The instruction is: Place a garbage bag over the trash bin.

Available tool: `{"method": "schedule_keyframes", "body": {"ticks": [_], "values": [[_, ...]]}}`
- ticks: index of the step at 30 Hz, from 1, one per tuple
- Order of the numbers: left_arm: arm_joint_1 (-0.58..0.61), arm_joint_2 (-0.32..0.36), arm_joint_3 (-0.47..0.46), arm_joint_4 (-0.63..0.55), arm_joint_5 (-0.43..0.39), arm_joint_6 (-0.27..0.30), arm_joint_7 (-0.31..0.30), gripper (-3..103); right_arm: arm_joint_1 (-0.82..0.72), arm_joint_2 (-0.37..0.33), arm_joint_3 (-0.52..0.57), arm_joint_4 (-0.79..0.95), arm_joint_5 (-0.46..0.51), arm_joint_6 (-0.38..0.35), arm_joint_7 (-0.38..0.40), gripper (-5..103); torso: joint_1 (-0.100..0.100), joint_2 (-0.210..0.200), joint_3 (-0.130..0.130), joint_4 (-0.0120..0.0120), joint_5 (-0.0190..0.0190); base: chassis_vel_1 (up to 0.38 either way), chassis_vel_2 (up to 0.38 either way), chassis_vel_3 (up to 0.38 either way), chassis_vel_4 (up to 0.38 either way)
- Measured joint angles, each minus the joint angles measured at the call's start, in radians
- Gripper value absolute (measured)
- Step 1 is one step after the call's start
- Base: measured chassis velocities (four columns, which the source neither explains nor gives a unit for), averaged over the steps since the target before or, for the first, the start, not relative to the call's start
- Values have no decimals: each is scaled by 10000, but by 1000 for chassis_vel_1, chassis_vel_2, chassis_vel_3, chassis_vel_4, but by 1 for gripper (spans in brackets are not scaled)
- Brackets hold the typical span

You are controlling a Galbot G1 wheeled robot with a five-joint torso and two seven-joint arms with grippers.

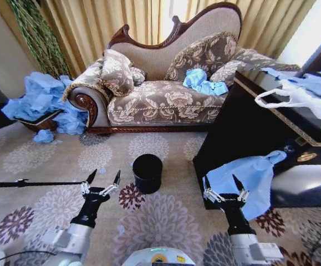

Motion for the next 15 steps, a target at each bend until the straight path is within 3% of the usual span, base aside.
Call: {"method": "schedule_keyframes", "body": {"ticks": [7, 15], "values": [[-87, 134, 118, 0, 19, -76, -119, 100, 5, 39, 69, 0, 95, -21, -148, 100, 0, 0, 0, 1, 0, 0, 0, 0, 0], [-58, 240, 247, 0, -50, -286, -325, 100, -35, 95, 83, 0, 239, 448, -235, 100, 0, 0, 0, 1, 0, 0, 0, 0, 0]]}}
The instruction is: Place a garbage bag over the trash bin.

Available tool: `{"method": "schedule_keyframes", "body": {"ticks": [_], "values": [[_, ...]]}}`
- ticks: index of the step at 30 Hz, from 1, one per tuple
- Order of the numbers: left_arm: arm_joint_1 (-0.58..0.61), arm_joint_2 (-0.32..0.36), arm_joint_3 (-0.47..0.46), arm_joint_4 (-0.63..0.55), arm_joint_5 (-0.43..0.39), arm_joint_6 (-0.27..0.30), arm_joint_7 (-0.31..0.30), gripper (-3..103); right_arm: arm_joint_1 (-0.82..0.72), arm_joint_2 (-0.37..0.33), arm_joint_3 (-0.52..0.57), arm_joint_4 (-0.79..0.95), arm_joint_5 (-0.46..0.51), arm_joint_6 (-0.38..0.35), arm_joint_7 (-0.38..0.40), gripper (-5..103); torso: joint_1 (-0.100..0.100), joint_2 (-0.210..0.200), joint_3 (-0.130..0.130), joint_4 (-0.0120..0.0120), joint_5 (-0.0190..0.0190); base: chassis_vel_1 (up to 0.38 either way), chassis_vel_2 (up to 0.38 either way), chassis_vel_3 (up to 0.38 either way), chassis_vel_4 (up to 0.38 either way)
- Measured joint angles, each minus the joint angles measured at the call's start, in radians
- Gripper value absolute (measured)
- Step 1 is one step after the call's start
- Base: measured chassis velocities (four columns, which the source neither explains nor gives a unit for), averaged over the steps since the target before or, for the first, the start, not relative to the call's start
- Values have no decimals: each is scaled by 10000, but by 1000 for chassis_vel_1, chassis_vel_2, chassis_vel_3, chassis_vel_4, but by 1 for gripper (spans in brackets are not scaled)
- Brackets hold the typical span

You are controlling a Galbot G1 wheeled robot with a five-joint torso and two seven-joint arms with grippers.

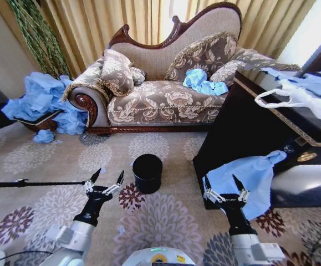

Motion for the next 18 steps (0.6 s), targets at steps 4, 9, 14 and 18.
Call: {"method": "schedule_keyframes", "body": {"ticks": [4, 9, 14, 18], "values": [[-28, 35, 25, -1, -84, -33, -96, 100, 28, -19, 47, 0, 252, 0, -96, 100, 0, 0, 0, 0, 0, 0, 0, 0, 0], [-53, 60, 46, -1, -146, -16, -72, 100, 25, -37, 58, 0, 178, 0, -275, 100, 0, 0, 0, 0, 0, 0, 0, 0, 0], [-14, 89, 90, 0, -161, -16, 43, 100, 31, -20, 36, -2, 10, 21, -295, 100, 0, 0, 0, 0, 0, 0, 0, 0, 0], [-29, 186, 106, -1, -182, -16, 63, 100, 50, -15, 42, -3, -23, 74, -233, 100, 0, 0, 0, 0, 0, 0, 0, 0, 0]]}}
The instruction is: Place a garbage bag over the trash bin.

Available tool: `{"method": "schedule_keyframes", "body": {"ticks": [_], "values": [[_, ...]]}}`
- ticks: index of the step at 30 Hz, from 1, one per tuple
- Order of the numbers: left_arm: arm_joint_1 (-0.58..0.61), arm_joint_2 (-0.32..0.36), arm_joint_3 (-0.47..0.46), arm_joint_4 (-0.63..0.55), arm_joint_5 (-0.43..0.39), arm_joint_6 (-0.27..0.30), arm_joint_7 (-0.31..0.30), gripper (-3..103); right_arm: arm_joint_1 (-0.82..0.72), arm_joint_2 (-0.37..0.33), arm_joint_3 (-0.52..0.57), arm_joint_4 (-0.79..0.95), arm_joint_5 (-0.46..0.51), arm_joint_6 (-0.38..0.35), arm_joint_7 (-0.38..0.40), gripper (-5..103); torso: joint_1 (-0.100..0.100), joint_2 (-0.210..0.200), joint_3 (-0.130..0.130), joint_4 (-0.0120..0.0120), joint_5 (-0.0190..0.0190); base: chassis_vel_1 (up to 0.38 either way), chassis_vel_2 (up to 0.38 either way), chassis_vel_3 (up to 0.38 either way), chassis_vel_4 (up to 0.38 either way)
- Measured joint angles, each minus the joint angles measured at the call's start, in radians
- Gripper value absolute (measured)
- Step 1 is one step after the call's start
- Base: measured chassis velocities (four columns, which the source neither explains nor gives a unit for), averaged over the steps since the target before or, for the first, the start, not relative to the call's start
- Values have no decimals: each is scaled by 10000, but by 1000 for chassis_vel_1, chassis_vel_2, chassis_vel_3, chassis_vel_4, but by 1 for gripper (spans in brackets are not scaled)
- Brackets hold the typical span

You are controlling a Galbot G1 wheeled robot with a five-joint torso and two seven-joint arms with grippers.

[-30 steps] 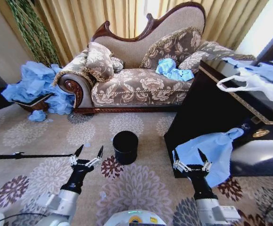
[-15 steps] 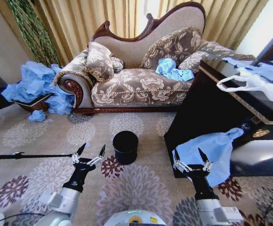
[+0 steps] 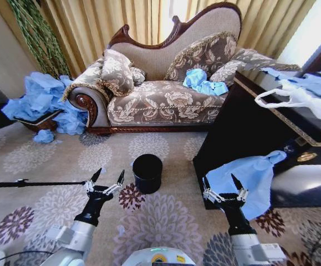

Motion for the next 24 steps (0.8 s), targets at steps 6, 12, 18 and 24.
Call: {"method": "schedule_keyframes", "body": {"ticks": [6, 12, 18, 24], "values": [[-73, 203, 35, 0, -106, 2, 53, 100, -20, 18, 31, -4, -14, 226, 218, 100, 0, 0, 0, -1, 0, 0, 0, 0, 0], [-231, 413, 78, 0, -192, 29, -22, 100, -54, -80, 60, -4, 23, 644, 192, 100, 0, 0, 0, -1, 0, 0, 0, 0, 0], [-647, 1013, -15, 0, -662, 236, -138, 98, -166, -102, 104, -4, 79, 1097, 3, 100, 0, 0, 0, -4, -3, 0, 0, 0, 0], [-811, 1427, 62, 0, -1166, 476, -228, 98, -160, 31, 102, -6, 56, 1129, -196, 100, 0, 0, 0, 1, -1, 0, 0, 0, 0]]}}
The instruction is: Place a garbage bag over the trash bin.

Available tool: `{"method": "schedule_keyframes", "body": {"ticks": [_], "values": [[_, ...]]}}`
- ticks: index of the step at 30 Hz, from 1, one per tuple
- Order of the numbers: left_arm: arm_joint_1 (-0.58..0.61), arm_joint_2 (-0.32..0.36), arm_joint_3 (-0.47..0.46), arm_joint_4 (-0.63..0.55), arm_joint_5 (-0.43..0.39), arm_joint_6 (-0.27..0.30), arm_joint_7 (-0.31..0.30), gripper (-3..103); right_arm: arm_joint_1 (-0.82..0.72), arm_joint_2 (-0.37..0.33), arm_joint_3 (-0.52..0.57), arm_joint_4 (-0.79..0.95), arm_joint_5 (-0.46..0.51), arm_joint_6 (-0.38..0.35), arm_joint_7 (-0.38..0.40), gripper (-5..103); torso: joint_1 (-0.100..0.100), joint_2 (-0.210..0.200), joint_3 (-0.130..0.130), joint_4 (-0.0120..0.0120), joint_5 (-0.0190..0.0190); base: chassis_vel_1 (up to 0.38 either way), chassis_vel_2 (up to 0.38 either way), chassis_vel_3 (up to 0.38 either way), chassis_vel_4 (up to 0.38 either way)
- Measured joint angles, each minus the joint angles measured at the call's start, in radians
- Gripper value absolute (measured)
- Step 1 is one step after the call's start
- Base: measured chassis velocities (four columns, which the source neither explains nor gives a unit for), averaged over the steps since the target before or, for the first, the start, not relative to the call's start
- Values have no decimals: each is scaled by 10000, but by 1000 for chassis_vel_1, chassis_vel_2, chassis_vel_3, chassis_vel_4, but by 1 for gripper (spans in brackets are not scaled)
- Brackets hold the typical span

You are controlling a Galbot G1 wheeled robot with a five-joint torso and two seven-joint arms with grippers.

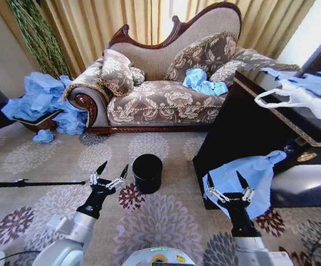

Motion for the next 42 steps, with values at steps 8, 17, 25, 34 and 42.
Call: {"method": "schedule_keyframes", "body": {"ticks": [8, 17, 25, 34, 42], "values": [[-632, 573, 230, 9, -716, 267, -170, 97, -133, 73, 77, -200, -9, 351, -40, 100, 0, 0, 0, 0, 1, 0, 0, 0, 0], [-2477, 2154, 1766, 1067, -1630, 731, -469, 97, -449, 167, 290, -444, -30, 963, 150, 100, 0, 0, 0, -4, 1, 0, 0, 0, 0], [-4390, 3252, 3910, 1866, -3148, 1364, -870, 97, -588, 238, 403, -655, 33, 1547, 76, 100, 0, 0, 1, 0, 0, 0, 0, 0, 0], [-8935, 3609, 7964, 3131, -6776, 2157, -1807, 97, -450, 407, 713, -2204, -411, 2729, 514, 100, 1, 0, 1, -3, 4, 0, 0, 0, 0], [-11575, 1361, 10743, 4353, -9407, 2358, -2701, 96, -281, 508, 1556, -3185, -295, 3206, 750, 100, 1, -1, 0, -4, 3, 0, 0, 0, 0]]}}
